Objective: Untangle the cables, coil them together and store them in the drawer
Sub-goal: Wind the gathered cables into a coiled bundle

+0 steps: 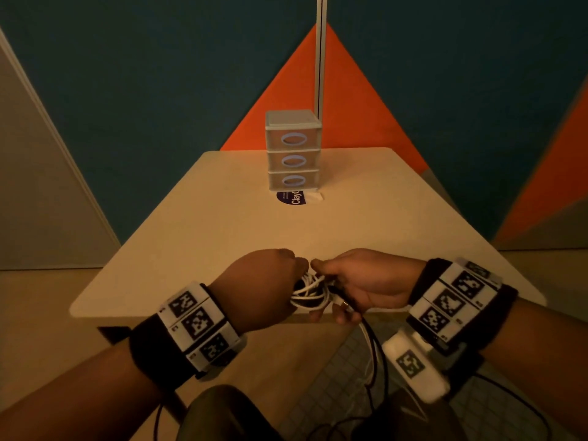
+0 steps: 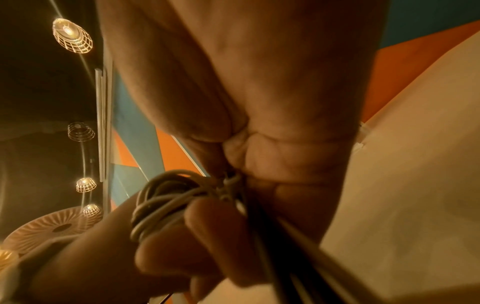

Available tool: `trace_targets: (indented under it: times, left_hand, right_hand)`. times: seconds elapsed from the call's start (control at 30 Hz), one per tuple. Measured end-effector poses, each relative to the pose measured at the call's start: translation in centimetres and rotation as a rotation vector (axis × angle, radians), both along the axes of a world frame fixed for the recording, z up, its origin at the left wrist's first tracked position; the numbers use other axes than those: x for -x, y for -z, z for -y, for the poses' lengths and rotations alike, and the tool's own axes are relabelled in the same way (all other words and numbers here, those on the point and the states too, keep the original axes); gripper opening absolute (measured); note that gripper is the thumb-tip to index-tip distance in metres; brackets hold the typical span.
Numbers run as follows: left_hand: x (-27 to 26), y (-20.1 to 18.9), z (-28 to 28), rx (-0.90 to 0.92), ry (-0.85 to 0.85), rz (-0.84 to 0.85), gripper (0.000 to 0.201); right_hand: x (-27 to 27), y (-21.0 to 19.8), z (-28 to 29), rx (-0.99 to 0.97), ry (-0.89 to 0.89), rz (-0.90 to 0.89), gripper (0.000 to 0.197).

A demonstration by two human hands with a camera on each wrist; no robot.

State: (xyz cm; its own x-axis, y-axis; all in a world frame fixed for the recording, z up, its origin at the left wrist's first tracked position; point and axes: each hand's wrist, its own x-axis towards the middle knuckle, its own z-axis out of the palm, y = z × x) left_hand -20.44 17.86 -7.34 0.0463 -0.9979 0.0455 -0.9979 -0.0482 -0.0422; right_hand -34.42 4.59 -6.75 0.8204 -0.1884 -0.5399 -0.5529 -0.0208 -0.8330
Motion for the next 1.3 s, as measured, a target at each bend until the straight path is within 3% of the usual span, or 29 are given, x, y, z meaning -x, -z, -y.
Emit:
trace_targets:
  times: [0.13,0.2,0.3,0.4,0.5,0.6,0.77,0.83,0.9,0.97,1.07,1.17,1.3]
  left_hand:
    - [0.3,-0.3,0.2,-0.042,-0.036,0.038,0.028]
    - [0.5,-0.4,0.3,-0.064,-0.064,0.064,0.025]
    - [1.0,-1.2,0.4,-0.118,-0.106,0.052,0.020]
    - [1.8,-1.7,1.0,-0.216,-0.074,0.194,0.027]
    - [2.6,-1.8,1.6,-0.271,-0.124,0.228,0.022]
    - [2.9,-1.6,1.5,-0.298,-0.151,0.227,0.022]
    - [2.1,-1.2,1.0,-0.233,-0.174,0.238,0.023]
    - [1.6,-1.4,0.7,-0.120,-0.181,0.193,0.049]
    - [0.8,-1.8,0.2,-0.011,-0.135,0.118,0.086]
    - [-0.2,-2.5,-0.7,0.149,-0.066,-0.010,0.106]
    - [-1.9,-2.9,-1.9,0.312,-0.025,-0.421,0.122]
    - [-2.6,-1.8,-1.9,0.330,-0.030,-0.842,0.115]
    - [-1.5,-0.3,-0.9,0.249,0.155,-1.149,0.070]
  right_hand:
    - [-0.3,-1.0,0.9,-0.063,-0.158,-0.033,0.072]
    - [-0.5,-1.4,1.1,-0.030,-0.216,-0.054,0.073]
    - [-0.9,-1.9,0.8,0.130,-0.287,-0.069,0.059]
    - [-1.7,-2.0,-0.1,0.332,-0.310,-0.098,0.044]
    - [-2.6,-1.2,-1.1,0.545,-0.328,-0.117,0.024]
    - [-2.9,-0.2,-1.8,0.624,-0.277,-0.118,0.008]
    - [-2.8,1.0,-1.9,0.770,-0.272,-0.039,0.023]
    - [-2.6,0.9,-1.6,0.767,-0.255,0.014,0.023]
    - [-2.1,0.7,-1.1,0.663,-0.186,0.088,0.018]
    - [-1.6,0.2,-0.5,0.542,-0.095,0.171,0.014]
    - [-0.9,-0.5,0.3,0.397,0.026,0.328,0.007]
    - [-0.6,-1.3,0.3,0.280,0.084,0.462,0.006]
    - [-0.9,-1.6,-1.0,0.088,0.028,0.594,0.016]
